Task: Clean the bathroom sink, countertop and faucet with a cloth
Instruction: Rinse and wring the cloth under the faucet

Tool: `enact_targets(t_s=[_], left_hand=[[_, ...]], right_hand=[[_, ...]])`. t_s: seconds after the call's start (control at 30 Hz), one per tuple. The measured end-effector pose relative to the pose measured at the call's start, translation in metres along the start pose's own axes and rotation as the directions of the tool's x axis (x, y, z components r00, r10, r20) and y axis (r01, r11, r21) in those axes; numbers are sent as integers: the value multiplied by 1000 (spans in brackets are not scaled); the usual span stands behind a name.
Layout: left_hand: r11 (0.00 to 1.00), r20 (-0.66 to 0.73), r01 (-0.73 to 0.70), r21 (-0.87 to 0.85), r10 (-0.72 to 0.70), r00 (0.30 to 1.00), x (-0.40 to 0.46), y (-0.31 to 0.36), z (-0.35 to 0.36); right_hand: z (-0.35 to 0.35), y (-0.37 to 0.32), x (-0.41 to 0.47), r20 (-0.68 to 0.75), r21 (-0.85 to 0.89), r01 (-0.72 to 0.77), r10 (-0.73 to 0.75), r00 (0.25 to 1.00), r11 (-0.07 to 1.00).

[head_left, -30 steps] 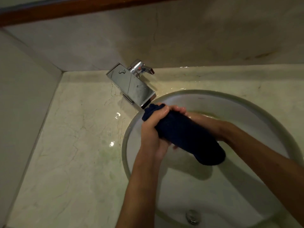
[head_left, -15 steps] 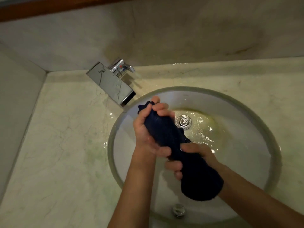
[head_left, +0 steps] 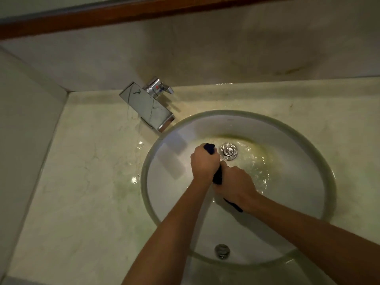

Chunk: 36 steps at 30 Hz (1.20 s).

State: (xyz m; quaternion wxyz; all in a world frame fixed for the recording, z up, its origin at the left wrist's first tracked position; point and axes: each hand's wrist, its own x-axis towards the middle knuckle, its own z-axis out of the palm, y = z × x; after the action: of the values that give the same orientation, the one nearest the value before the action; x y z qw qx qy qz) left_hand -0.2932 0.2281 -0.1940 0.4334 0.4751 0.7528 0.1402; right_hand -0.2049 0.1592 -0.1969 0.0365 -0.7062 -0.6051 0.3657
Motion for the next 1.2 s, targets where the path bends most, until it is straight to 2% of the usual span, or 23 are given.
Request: enact_targets(t_s=[0.07,0.13,0.2,0.23,0.27,0.3,0.33,0.4,0.43,0.5,0.6,0.63,0.67,0.7,0.73,0.77,0.8,0.83,0.87,0.97,1.03,1.1,1.2], left_hand=[[989,73,26,-147,-16,997,0,3,-10],[905,251,138,-403,-35,967,-6,11,-32],[692,522,352,-630,42,852,-15,13,-61],[579,622,437,-688,161,766,-17,11,-74],[515,657,464,-721,292,695,-18,7,-86],[503,653,442,-742,393,648,-17,2,-92],[534,632,374,-758,462,622,-20,0,-95],[605,577,190,-774,547,606,-32,5,-95],[594,557,167,-787,567,608,-38,8,-90],[496,524,242,-834,572,631,-48,15,-79],[213,479,482,-850,692,540,-63,19,-62],[163,476,517,-841,676,562,-63,18,-61],[172,492,505,-846,621,611,-63,21,-62],[241,506,452,-859,538,674,-61,23,-62],[348,518,393,-851,432,739,-57,24,-61],[481,506,325,-814,315,803,-52,23,-58],[614,458,245,-750,216,862,-47,21,-54],[714,398,181,-676,147,906,-39,18,-48],[785,341,145,-602,88,936,-32,15,-41],[939,223,83,-335,-7,975,-12,0,-18],[999,165,43,16,-45,985,-2,-7,-6],[959,129,31,281,-70,989,0,-11,0],[920,138,-3,393,-56,989,-3,-9,-1]], right_hand=[[-9,4,-1,61,172,-6,-4,998,985],[-31,8,-3,248,485,-109,-17,969,868],[-53,15,-12,515,739,-363,-129,847,568],[-61,18,-16,595,787,-489,-248,765,377],[-66,22,-19,619,780,-593,-395,679,201],[-67,26,-19,590,736,-674,-549,592,63],[-65,28,-21,522,688,-725,-680,514,-21],[-57,23,-28,378,643,-761,-826,418,-91],[-53,17,-34,319,631,-767,-863,392,-115],[-45,3,-49,219,588,-791,-908,357,-169],[-36,-6,-65,136,571,-789,-921,364,-228],[-39,-7,-68,150,597,-769,-909,388,-230],[-45,-9,-70,219,636,-742,-872,438,-213],[-54,-12,-69,344,690,-706,-786,514,-160],[-61,-13,-68,488,759,-649,-619,615,-47],[-63,-14,-64,572,813,-566,-376,729,138],[-61,-15,-60,549,804,-473,-144,823,361],[-57,-17,-55,459,748,-384,-4,888,542],[-51,-20,-49,366,680,-311,61,929,664],[-20,-18,-31,220,466,-235,145,965,853],[2,-12,-22,170,274,-201,159,973,941],[16,-13,-18,124,67,-171,162,979,983],[24,-17,-16,82,-50,-139,143,986,989]])
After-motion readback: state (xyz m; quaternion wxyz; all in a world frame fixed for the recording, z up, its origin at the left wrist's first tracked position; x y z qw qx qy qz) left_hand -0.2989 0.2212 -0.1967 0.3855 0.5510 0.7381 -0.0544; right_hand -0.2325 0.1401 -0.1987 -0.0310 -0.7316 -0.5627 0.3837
